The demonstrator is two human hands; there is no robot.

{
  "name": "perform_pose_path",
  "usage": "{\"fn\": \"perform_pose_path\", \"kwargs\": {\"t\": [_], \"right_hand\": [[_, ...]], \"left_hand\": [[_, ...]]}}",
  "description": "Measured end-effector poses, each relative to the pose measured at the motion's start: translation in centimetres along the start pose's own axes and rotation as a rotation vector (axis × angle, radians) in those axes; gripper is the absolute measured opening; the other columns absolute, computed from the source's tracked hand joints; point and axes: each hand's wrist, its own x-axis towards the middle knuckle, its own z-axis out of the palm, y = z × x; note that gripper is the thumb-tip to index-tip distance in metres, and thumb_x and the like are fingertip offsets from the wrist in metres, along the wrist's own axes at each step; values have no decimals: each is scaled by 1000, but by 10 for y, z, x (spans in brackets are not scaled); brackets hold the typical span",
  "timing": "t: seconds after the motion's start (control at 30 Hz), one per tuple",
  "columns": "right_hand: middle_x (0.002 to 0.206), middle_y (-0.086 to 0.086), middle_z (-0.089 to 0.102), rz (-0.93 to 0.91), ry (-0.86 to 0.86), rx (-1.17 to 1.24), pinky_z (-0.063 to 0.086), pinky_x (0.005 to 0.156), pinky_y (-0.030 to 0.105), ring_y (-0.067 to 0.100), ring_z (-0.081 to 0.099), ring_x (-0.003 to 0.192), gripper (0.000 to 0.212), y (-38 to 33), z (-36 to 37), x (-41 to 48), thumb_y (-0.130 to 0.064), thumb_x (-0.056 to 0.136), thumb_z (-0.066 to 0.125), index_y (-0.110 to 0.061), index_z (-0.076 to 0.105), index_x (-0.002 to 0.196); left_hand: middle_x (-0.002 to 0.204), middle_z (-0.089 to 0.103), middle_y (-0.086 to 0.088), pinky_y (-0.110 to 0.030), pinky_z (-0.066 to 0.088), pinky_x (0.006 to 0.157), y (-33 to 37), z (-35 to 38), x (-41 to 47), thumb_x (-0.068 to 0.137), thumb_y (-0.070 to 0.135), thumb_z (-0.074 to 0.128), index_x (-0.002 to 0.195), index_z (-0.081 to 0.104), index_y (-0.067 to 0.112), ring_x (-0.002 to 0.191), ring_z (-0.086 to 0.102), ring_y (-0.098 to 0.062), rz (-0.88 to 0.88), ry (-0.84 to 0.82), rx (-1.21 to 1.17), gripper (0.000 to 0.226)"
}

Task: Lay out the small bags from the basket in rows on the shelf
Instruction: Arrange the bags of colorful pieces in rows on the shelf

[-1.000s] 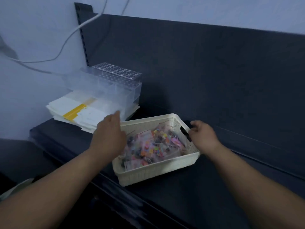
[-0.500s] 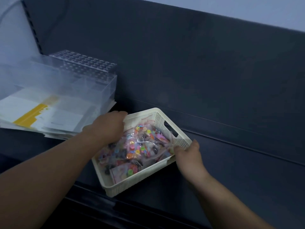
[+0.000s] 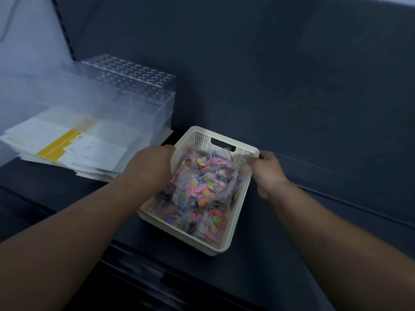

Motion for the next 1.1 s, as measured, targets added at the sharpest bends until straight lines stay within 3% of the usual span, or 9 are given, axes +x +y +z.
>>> {"fn": "perform_pose_path", "kwargs": {"t": [0.07, 0.17, 0.23, 0.37, 0.5, 0.67, 0.8, 0.97, 1.1], "right_hand": [[91, 10, 65, -12, -39, -4, 45, 64, 27, 19, 59, 76, 21, 0, 0, 4, -8, 85, 50, -2, 60, 102], [100, 3, 66, -70, -55, -34, 46, 69, 25, 15, 62, 86, 21, 3, -3, -2, -10, 90, 52, -8, 57, 109], [99, -3, 62, -143, -24, -107, 42, 74, 23, 13, 59, 90, 22, 5, -7, -11, -14, 92, 53, -12, 54, 114], [113, 0, 58, -325, 21, -369, 35, 82, 19, 15, 54, 106, 29, 10, -23, -25, -24, 93, 53, -13, 52, 120], [134, 4, 50, -389, 31, -507, 35, 96, 22, 18, 48, 122, 41, 16, -40, -37, -26, 93, 52, -12, 47, 131], [125, 2, 53, -410, 26, -510, 38, 91, 21, 15, 55, 108, 34, 19, -53, -49, -26, 93, 53, -14, 54, 125], [114, -3, 53, -431, 8, -482, 41, 92, 23, 13, 55, 105, 29, 19, -61, -57, -26, 93, 54, -15, 58, 119], [101, -3, 61, -491, -56, -413, 42, 80, 21, 11, 57, 93, 7, 9, -69, -70, -24, 92, 55, -27, 60, 95], [79, -7, 63, -431, -190, -163, 46, 73, 17, -1, 55, 72, 13, -9, -75, -87, -18, 92, 56, -26, 61, 82]], "left_hand": [[111, 61, -21, -44, 47, 85, 0, 4, 0, 81, 3, 54, 119, 57, 1, 100, 57, -37, 27, 45, 54, 38], [98, 65, -18, -45, 50, 75, 7, 10, 2, 77, 12, 55, 107, 64, 5, 89, 58, -37, 236, 162, 146, 33], [101, 66, -14, -43, 50, 79, 20, 11, -1, 82, 21, 49, 109, 64, 9, 93, 59, -35, 321, 96, 99, 33], [125, 55, -8, -31, 40, 90, 35, 22, 1, 85, 37, 56, 126, 51, 19, 114, 51, -25, 226, -188, 162, 45], [126, 52, -7, -27, 39, 83, 35, 25, 6, 78, 38, 68, 127, 49, 17, 113, 52, -23, 110, -241, 156, 57], [106, 64, -2, -23, 39, 72, 40, 19, 9, 81, 17, 62, 96, 68, 19, 96, 58, -19, 37, -171, 0, 16], [84, 67, 0, -30, 52, 70, 44, 7, 8, 82, 10, 56, 71, 67, 21, 79, 63, -19, -36, -121, -212, 19], [73, 61, 2, -28, 48, 67, 59, -9, 3, 83, 8, 61, 68, 61, 20, 72, 59, -18, -60, -32, -562, 20], [70, 60, -2, -26, 44, 55, 85, -18, -8, 82, 6, 66, 71, 62, 15, 61, 54, -17, -60, -58, -848, 15]]}}
